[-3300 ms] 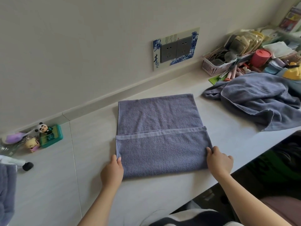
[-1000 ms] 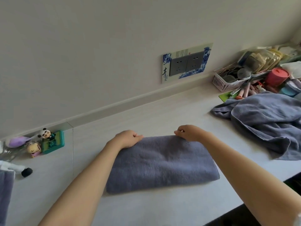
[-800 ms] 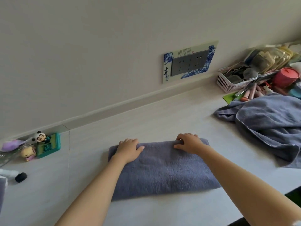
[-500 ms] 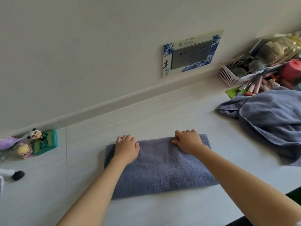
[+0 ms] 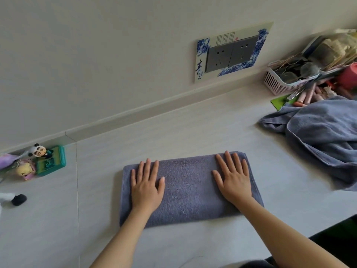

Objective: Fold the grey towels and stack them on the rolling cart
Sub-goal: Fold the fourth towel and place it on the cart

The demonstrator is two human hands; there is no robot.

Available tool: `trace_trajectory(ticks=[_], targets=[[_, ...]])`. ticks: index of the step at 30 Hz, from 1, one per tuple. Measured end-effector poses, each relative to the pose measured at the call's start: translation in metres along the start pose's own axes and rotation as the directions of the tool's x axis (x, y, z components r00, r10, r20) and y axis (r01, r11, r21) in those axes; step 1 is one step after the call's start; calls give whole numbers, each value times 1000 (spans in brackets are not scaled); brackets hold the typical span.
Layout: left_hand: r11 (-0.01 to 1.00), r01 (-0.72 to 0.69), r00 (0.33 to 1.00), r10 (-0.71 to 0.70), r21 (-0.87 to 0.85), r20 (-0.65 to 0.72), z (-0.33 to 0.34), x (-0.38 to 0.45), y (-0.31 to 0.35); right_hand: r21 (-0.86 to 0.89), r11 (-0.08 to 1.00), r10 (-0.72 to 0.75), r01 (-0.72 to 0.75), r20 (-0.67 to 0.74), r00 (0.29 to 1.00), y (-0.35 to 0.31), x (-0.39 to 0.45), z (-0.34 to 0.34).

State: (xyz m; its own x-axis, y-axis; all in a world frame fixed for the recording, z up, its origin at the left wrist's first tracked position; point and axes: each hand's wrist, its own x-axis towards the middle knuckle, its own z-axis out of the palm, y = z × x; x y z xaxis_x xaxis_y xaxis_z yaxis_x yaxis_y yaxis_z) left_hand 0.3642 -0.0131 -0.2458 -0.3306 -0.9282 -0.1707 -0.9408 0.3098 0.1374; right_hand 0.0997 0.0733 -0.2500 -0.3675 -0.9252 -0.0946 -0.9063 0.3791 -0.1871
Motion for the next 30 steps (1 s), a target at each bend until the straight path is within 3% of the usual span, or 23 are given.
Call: trace_trajectory(ticks=[5, 9, 12, 15, 17, 20, 24, 26, 28, 30], targets=[[991, 124, 992, -124, -44, 3, -4, -1, -9, 13, 998, 64, -64, 37, 997, 6, 2, -4], [879, 391, 915, -404, -272, 7, -18, -14, -7, 302, 953, 22, -23, 7, 1000, -18, -14, -12], [802, 466, 866, -499, -374, 9, -26, -27, -12, 603, 795, -69, 58, -4, 998, -53, -38, -14], [641, 514, 825, -552, -570, 123, -32, -26, -13, 805, 592, -111, -28, 115, 987, -90, -57, -16], [537, 586, 779, -579, -607, 240, -36, -21, -15, 877, 471, -92, -97, 157, 983, -109, -63, -16], [471, 642, 753, -536, -605, 381, -48, -21, -21, 936, 280, -2, -213, 223, 975, -126, -64, -13], [160, 585, 801, -269, -795, 535, -80, -39, -19, 945, 109, 118, -308, 295, 948, -126, -64, 0], [75, 524, 843, -184, -848, 505, -92, -47, -4, 947, 58, 126, -317, 308, 943, -122, -64, 5], [55, 451, 885, -157, -891, 438, -101, -51, 21, 944, 65, 112, -324, 316, 942, -121, -64, 4], [72, 391, 916, -129, -918, 380, -108, -54, 48, 931, -34, 62, -364, 365, 929, -119, -61, -4]])
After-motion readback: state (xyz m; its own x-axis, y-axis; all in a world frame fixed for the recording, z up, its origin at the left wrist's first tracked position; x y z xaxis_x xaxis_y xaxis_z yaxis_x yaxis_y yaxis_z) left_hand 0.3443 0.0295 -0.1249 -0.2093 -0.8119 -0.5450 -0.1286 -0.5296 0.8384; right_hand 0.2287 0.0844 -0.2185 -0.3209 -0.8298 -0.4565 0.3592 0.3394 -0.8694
